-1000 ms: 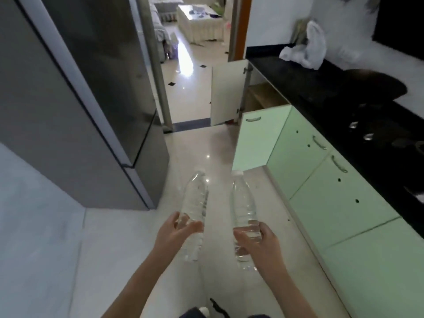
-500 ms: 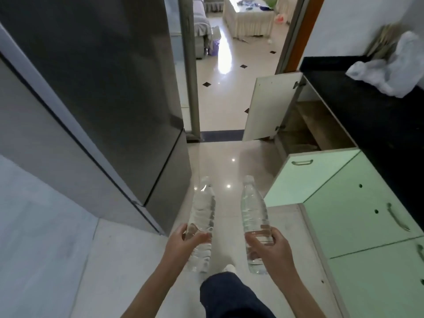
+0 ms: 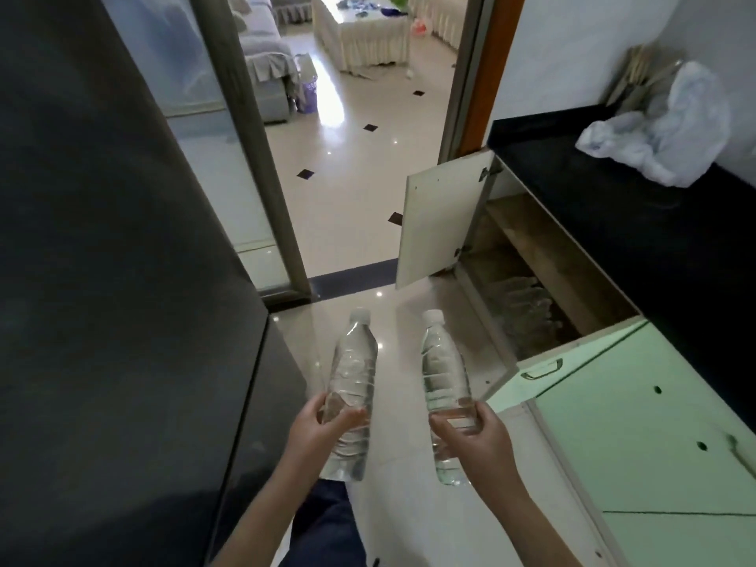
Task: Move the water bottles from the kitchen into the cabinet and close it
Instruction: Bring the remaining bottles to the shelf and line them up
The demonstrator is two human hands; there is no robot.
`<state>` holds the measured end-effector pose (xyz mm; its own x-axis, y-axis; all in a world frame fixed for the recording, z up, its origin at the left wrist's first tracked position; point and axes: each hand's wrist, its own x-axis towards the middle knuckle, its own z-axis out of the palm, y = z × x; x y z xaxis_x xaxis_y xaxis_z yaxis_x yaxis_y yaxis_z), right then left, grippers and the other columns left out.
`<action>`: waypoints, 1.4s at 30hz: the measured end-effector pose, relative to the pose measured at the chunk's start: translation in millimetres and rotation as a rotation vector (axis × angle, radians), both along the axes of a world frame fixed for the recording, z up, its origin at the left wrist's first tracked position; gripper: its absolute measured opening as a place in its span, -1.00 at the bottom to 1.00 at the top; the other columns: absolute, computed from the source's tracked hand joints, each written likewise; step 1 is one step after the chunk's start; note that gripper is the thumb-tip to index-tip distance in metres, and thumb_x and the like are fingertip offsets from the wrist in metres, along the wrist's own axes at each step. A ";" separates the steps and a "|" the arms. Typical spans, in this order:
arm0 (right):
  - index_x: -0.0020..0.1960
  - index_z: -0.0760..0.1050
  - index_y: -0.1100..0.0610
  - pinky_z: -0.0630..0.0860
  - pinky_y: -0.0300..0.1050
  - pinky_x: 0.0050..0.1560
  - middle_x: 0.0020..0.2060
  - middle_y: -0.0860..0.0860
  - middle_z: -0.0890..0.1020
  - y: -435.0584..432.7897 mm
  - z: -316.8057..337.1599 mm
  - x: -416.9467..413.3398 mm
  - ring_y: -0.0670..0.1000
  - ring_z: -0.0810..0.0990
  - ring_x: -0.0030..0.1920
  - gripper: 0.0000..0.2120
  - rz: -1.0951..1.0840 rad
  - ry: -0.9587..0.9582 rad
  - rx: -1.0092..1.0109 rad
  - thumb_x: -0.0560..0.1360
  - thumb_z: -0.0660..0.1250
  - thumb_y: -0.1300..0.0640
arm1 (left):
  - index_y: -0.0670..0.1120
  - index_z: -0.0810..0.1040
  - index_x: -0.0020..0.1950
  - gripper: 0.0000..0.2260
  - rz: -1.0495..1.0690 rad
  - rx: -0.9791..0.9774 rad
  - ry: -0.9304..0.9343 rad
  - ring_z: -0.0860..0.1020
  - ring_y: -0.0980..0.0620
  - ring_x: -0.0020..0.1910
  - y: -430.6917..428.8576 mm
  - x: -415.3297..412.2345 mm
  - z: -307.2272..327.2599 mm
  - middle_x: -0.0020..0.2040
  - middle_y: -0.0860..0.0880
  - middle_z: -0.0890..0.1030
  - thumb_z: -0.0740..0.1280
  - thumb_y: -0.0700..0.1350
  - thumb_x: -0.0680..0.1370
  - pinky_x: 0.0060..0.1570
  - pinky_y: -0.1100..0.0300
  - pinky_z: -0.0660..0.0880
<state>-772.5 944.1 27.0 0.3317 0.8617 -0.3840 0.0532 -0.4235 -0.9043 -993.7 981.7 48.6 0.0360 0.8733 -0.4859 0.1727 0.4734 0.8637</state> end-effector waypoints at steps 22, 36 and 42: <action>-0.04 0.54 0.11 0.49 -0.31 -0.44 -0.23 0.05 0.69 274.0 -10.5 73.1 -0.10 0.66 -0.41 -0.81 -0.688 0.022 -0.145 0.41 0.51 0.18 | -0.15 0.56 0.11 -0.76 -0.595 -0.184 0.028 0.61 0.16 -0.41 406.1 142.7 -24.7 -0.15 -0.10 0.67 0.45 -0.13 0.48 -0.45 0.38 0.46; -0.04 0.55 0.06 0.63 0.02 -0.39 -0.32 0.10 0.70 398.8 -21.6 149.8 0.13 0.69 -0.35 -0.78 -0.968 0.083 -0.165 0.39 0.54 0.10 | -0.16 0.54 0.14 -0.74 -0.828 -0.244 0.033 0.65 0.09 -0.39 578.0 261.8 -29.3 -0.26 -0.03 0.67 0.45 -0.21 0.48 -0.42 0.26 0.54; -0.01 0.56 0.15 0.59 -0.12 -0.42 -0.32 0.07 0.71 440.3 -71.4 148.3 0.02 0.69 -0.39 -0.81 -1.167 0.110 -0.185 0.42 0.51 0.19 | -0.15 0.55 0.09 -0.69 -1.030 -0.302 0.140 0.66 0.03 -0.36 629.9 305.5 -83.2 -0.21 -0.09 0.68 0.52 -0.12 0.42 -0.42 0.26 0.54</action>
<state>-624.1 1384.4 -44.4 0.8374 -0.0115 -0.5464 -0.5258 -0.2896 -0.7998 -688.1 1611.5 -34.7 0.6116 0.2982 -0.7328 0.6975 0.2340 0.6773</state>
